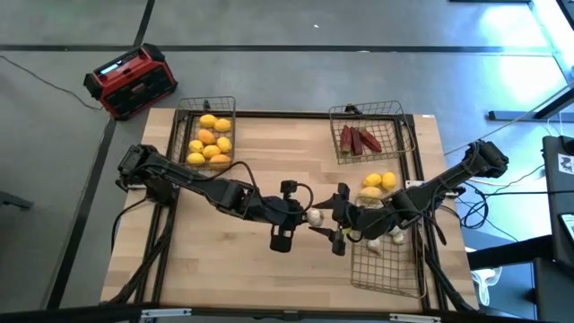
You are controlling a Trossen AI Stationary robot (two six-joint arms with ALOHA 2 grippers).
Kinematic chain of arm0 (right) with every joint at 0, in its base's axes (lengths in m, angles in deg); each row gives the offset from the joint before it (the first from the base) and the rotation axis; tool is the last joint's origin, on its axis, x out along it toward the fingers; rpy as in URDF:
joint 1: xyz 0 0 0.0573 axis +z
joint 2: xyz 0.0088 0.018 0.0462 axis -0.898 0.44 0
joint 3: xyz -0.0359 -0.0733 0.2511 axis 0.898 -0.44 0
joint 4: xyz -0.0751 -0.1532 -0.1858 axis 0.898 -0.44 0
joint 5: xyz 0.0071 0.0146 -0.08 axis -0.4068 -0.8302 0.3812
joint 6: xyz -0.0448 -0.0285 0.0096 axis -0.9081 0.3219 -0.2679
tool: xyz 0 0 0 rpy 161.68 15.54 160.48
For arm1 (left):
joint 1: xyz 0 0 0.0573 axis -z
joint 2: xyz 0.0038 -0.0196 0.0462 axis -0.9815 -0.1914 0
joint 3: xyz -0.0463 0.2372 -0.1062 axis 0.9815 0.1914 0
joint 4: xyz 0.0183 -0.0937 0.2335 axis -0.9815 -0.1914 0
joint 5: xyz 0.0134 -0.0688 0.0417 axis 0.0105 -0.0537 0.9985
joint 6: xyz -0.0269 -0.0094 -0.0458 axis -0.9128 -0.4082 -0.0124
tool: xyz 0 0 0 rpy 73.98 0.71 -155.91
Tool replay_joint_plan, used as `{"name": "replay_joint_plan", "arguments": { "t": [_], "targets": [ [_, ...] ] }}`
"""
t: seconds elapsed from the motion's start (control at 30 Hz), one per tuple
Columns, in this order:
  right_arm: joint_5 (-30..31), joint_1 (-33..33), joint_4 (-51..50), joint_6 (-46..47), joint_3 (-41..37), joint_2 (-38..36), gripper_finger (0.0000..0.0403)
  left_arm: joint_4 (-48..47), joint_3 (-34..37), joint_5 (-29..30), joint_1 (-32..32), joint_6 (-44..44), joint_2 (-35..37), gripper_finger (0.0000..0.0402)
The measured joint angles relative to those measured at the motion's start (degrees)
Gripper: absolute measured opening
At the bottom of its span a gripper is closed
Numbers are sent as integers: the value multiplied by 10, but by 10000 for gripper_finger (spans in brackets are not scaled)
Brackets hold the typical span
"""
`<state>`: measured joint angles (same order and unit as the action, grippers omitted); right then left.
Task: Sort produce into baskets
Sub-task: Put the white garlic into the bottom wire basket
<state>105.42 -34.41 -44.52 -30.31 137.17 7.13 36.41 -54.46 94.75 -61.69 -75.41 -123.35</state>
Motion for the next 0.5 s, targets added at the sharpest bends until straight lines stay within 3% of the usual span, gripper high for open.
{"name": "replay_joint_plan", "arguments": {
  "t": [0.17, 0.5],
  "targets": [
    [-25, -1, -3, -1, 0, 1, 263, 1, 0, 0, 0, 0, 0, 43],
    [-17, -1, -12, -7, 0, 7, 173, 4, 0, 1, -1, 3, -1, 43]
  ]
}}
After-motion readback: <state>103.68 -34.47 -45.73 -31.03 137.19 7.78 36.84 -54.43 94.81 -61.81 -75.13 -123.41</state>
